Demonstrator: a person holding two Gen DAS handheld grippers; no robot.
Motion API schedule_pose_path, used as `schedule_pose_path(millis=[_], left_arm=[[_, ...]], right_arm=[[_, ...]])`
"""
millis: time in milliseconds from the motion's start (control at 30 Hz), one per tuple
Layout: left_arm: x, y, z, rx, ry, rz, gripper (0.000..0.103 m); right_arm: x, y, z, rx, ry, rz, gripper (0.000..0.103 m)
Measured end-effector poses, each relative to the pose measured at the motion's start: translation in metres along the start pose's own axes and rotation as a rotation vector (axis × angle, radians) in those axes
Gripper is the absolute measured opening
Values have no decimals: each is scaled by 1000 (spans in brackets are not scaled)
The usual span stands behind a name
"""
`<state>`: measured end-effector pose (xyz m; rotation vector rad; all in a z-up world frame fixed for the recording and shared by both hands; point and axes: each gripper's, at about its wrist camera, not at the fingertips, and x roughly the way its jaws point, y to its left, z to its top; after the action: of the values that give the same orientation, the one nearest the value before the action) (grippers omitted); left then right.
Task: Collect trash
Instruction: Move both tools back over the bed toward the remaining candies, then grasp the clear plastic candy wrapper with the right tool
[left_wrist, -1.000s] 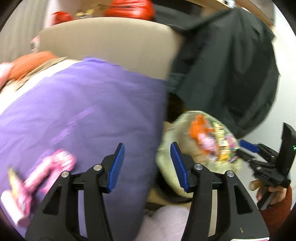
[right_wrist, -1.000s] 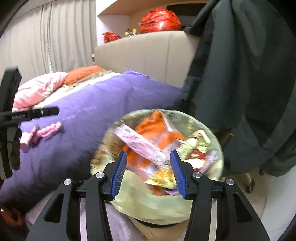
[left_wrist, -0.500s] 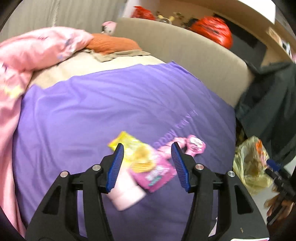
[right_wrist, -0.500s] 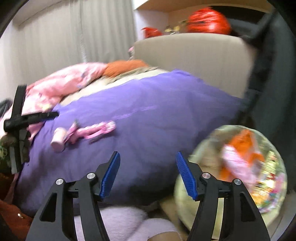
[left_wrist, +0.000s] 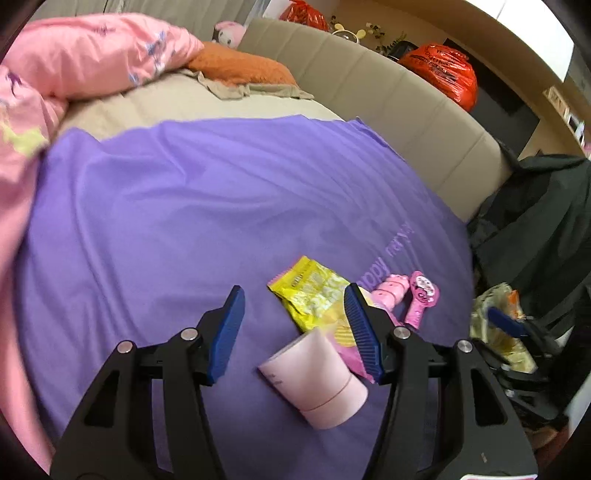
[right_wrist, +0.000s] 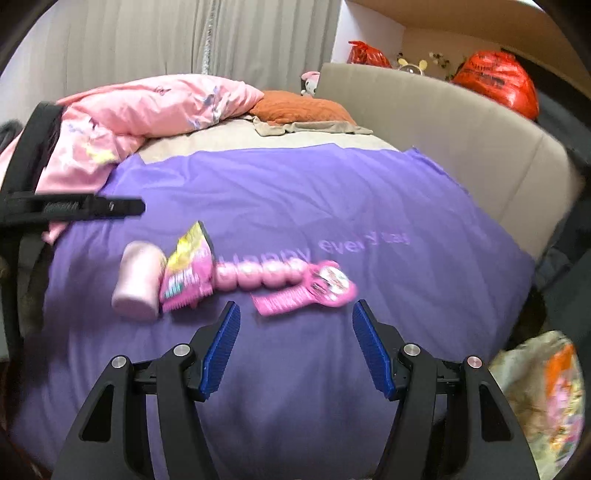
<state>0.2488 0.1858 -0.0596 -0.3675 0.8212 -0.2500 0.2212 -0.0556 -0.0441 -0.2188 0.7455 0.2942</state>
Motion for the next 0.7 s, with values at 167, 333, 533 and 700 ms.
schedule_pose_path(millis=[167, 333, 533, 700], left_arm=[[7, -8, -3, 35, 16, 5, 53], [10, -12, -3, 45, 21, 7, 53], [13, -9, -5, 41, 23, 15, 53], [21, -9, -8, 23, 52, -23, 54]], right_arm=[[46, -9, 16, 119, 35, -18, 60], [93, -20, 18, 130, 129, -136, 54], [100, -39, -1, 223, 161, -22, 33], [79, -42, -8, 221, 119, 39, 15]])
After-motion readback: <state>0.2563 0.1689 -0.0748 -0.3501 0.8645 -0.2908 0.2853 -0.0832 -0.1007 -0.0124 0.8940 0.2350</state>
